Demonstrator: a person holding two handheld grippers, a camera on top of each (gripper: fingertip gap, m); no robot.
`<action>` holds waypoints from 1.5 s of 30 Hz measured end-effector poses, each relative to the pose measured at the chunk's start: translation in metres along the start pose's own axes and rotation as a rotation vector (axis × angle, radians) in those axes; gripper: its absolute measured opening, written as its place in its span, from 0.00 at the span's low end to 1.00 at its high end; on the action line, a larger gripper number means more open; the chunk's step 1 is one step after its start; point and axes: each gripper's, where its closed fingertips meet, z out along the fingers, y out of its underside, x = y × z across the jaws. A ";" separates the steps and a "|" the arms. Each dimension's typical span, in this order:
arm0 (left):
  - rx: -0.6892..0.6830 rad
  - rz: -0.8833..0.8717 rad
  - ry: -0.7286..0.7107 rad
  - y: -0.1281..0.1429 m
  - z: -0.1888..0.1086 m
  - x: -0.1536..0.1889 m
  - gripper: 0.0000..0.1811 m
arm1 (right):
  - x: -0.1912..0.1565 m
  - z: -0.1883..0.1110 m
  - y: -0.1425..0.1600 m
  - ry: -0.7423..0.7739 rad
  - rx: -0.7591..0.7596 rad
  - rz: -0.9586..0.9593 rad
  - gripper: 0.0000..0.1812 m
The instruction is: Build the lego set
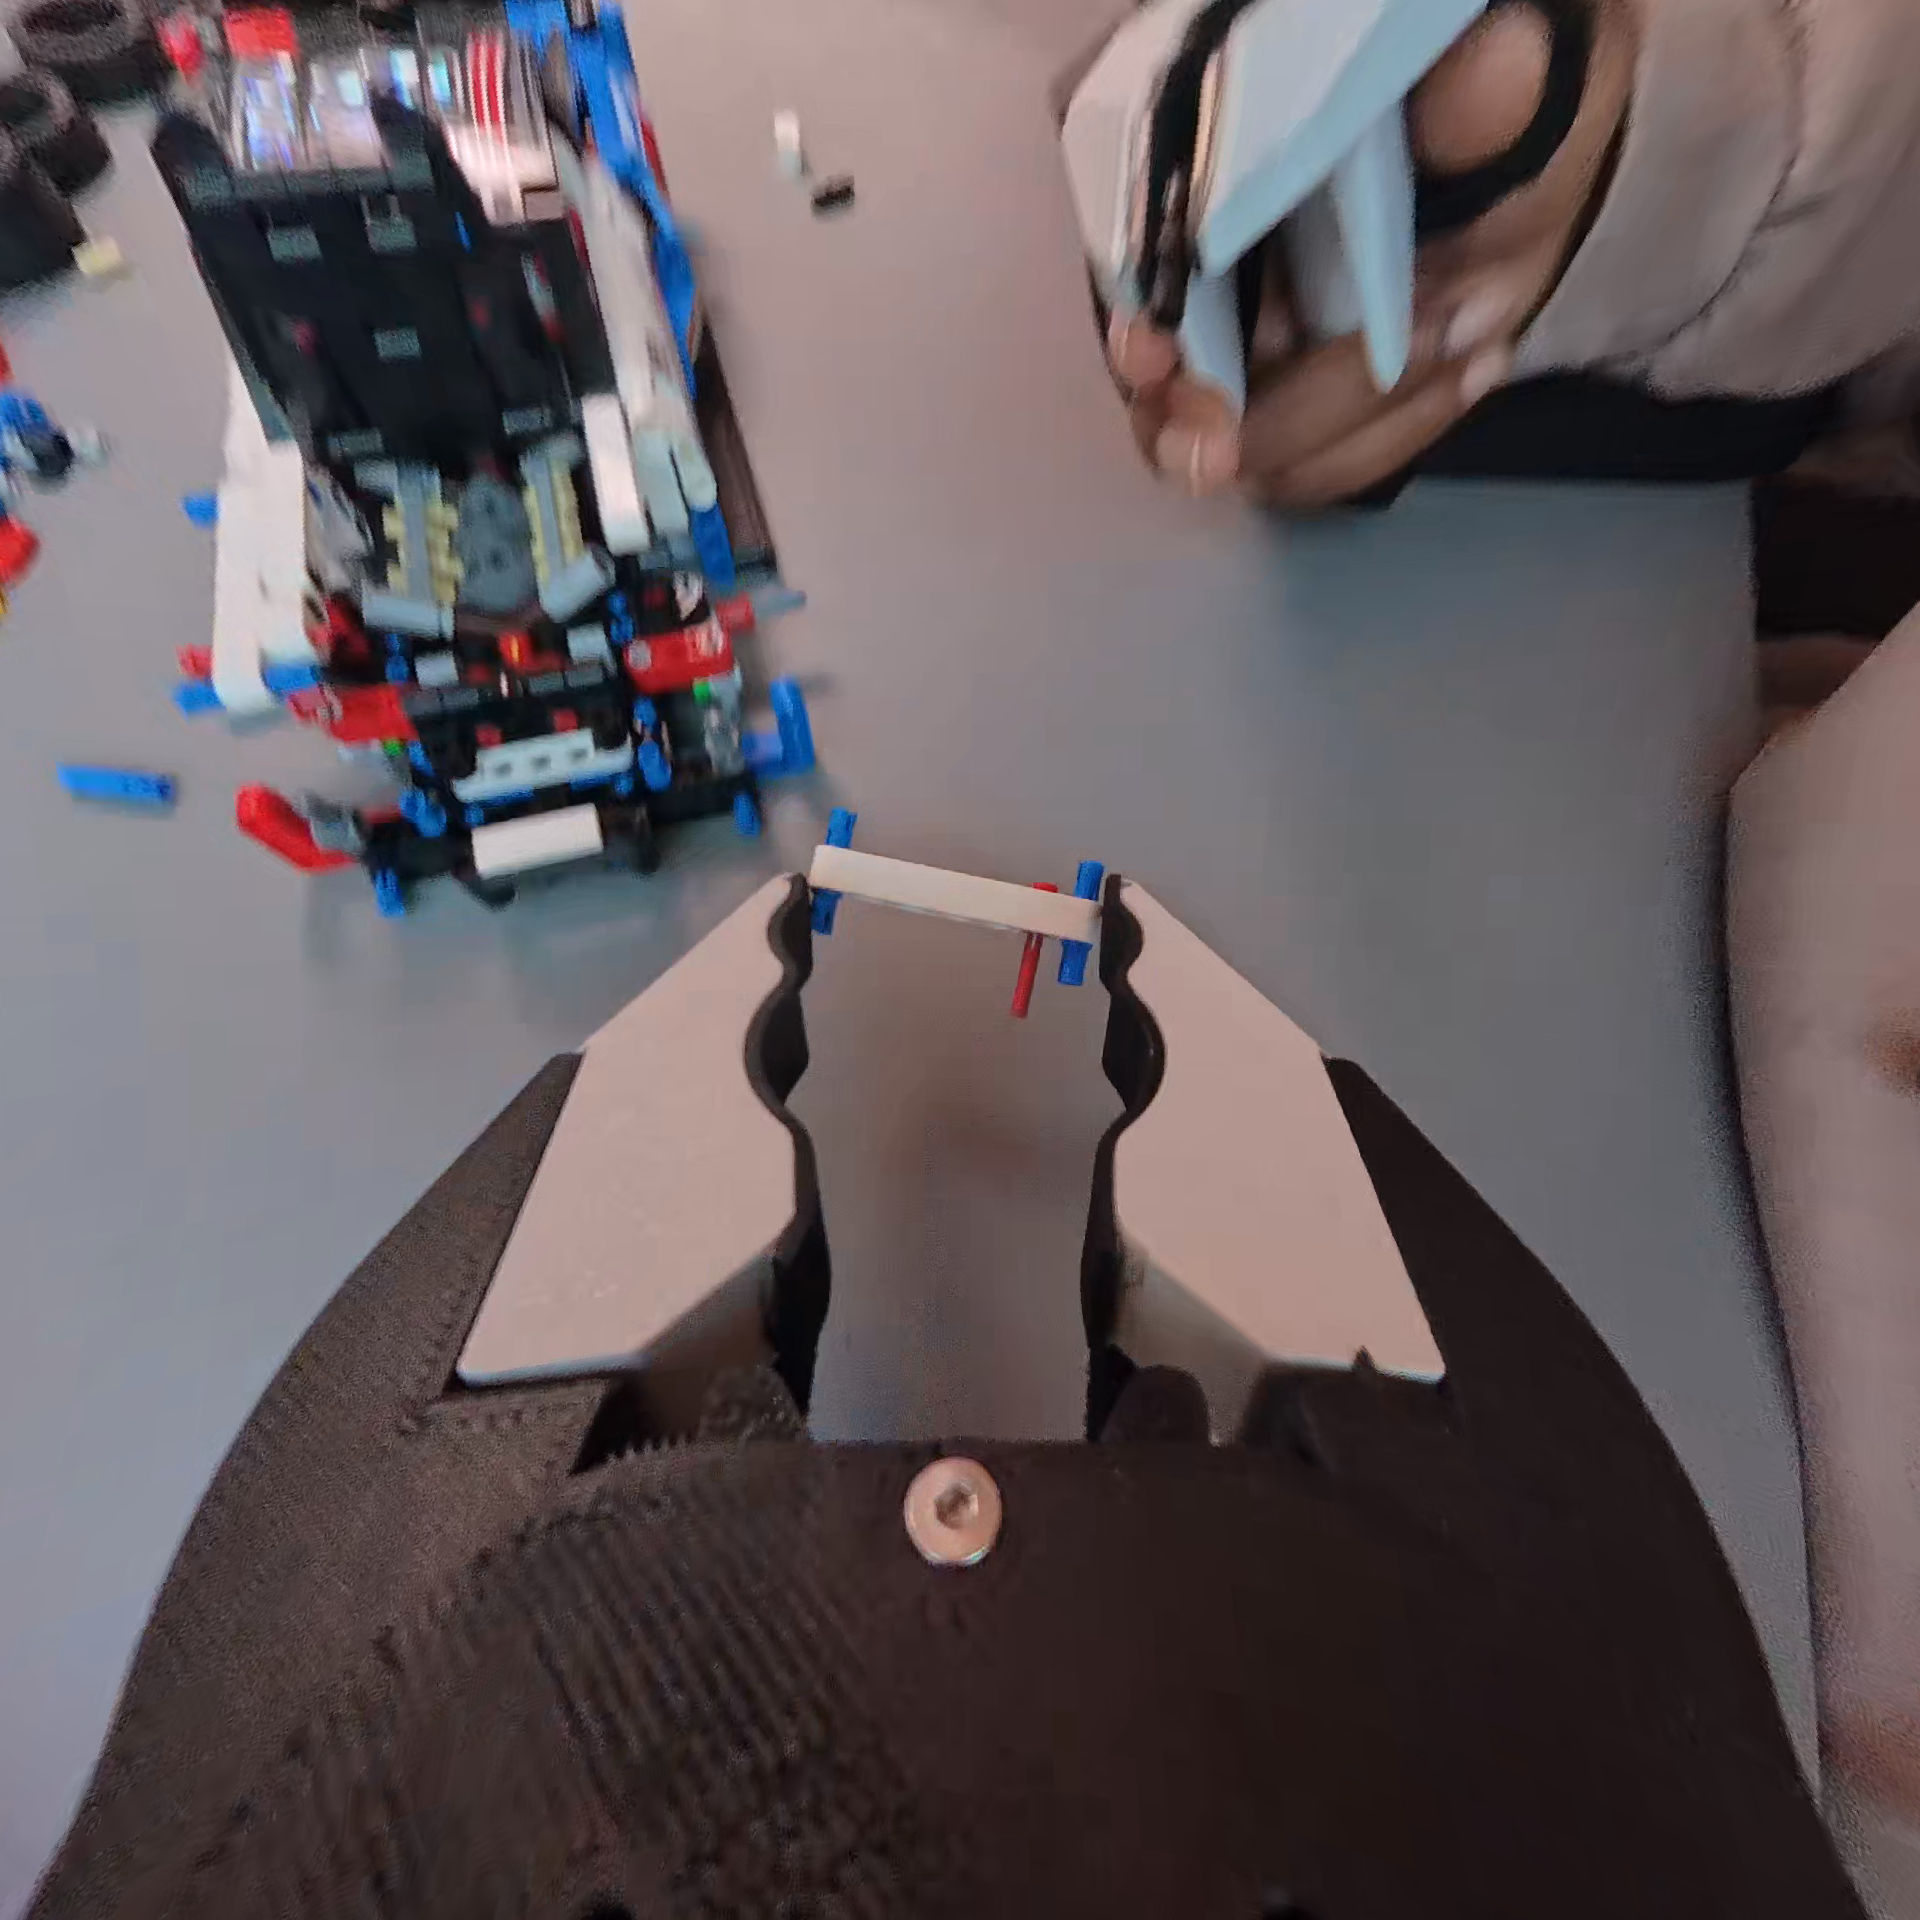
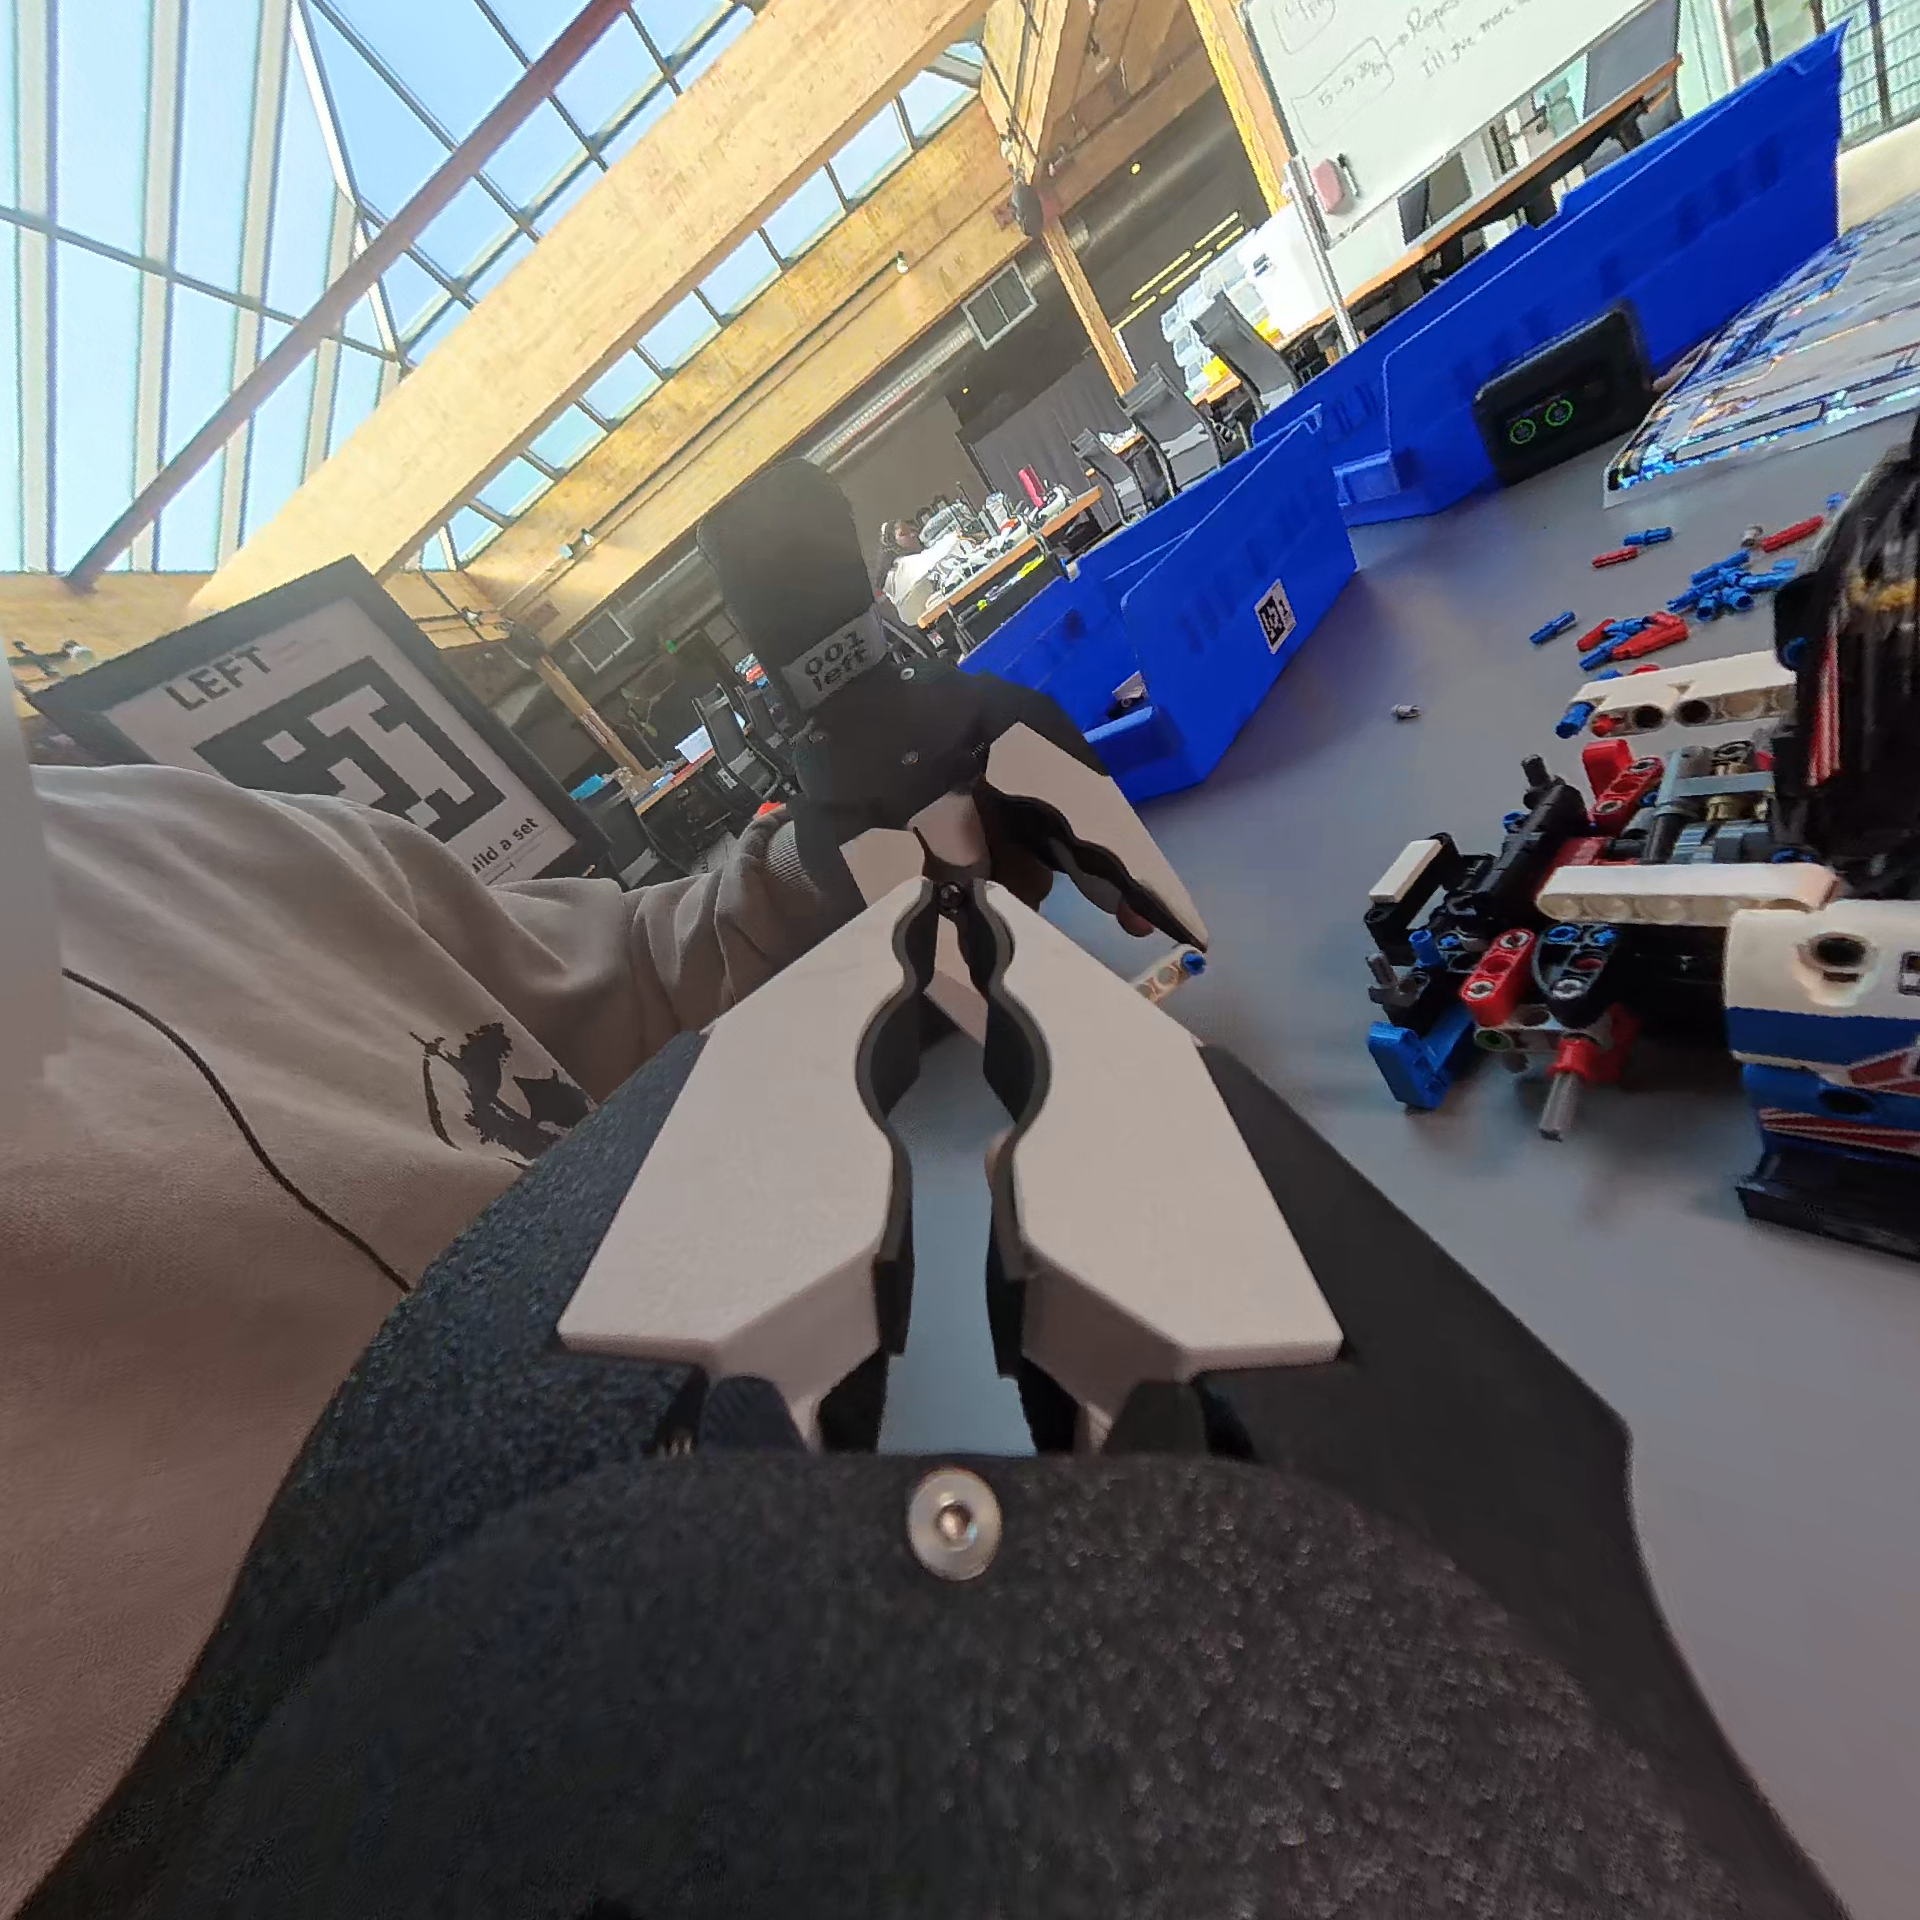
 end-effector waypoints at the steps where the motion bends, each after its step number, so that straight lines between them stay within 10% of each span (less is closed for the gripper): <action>1: 0.071 0.005 0.016 -0.018 0.001 0.004 0.30 | -0.003 0.000 -0.001 -0.009 0.008 -0.018 0.01; 5: 0.204 0.105 0.046 -0.060 0.002 0.021 0.30 | -0.009 -0.002 -0.007 -0.029 0.038 -0.073 0.01; 22: 0.373 0.299 -0.208 -0.080 -0.002 0.015 0.29 | 0.002 0.004 0.000 0.063 0.010 -0.079 0.01; 35: -0.110 0.031 -0.048 0.004 0.055 0.010 0.29 | 0.025 -0.009 0.006 0.178 -0.086 -0.093 0.02; 45: 0.292 0.342 -0.161 -0.073 0.010 0.022 0.09 | 0.007 0.004 0.012 0.053 -0.081 -0.043 0.02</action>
